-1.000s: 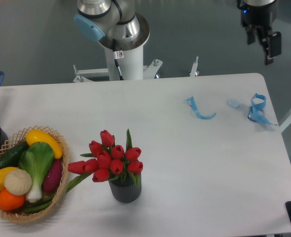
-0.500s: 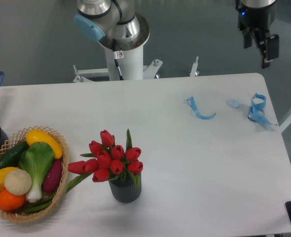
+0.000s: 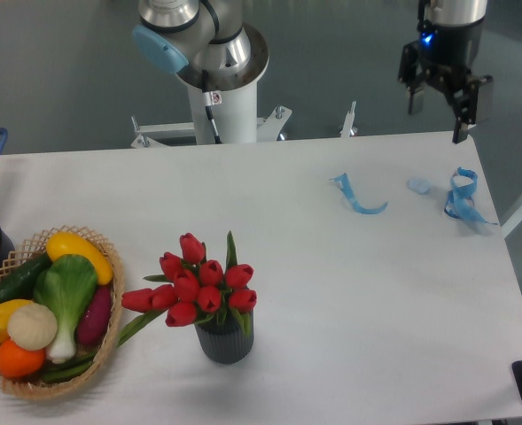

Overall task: Pick up the flowers from the vase
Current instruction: 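Move the open gripper down toward the red tulip stems above the vase, then lower the gripper around the tulip stems and close it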

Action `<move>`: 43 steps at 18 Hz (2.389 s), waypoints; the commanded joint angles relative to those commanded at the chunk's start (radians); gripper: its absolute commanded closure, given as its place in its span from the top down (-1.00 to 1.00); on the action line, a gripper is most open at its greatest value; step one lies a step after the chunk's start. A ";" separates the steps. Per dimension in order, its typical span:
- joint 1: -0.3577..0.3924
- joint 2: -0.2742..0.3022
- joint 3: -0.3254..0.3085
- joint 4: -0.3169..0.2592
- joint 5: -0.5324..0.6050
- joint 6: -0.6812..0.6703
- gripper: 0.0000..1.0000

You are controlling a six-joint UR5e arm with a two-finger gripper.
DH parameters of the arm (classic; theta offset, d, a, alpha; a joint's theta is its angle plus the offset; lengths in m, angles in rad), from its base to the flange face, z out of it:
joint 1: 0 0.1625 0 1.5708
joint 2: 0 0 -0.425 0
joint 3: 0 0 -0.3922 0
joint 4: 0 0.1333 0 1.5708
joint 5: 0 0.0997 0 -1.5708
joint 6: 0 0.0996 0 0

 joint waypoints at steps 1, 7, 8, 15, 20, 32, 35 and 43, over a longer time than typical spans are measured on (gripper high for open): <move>-0.011 -0.003 0.000 0.000 -0.003 -0.040 1.00; -0.094 -0.012 -0.075 0.028 -0.150 -0.261 1.00; -0.106 -0.006 -0.095 0.037 -0.187 -0.278 1.00; -0.190 -0.021 -0.158 0.161 -0.290 -0.317 1.00; -0.277 -0.084 -0.158 0.193 -0.351 -0.303 1.00; -0.370 -0.213 -0.149 0.330 -0.477 -0.287 1.00; -0.371 -0.232 -0.143 0.350 -0.493 -0.289 1.00; -0.370 -0.252 -0.149 0.348 -0.514 -0.320 1.00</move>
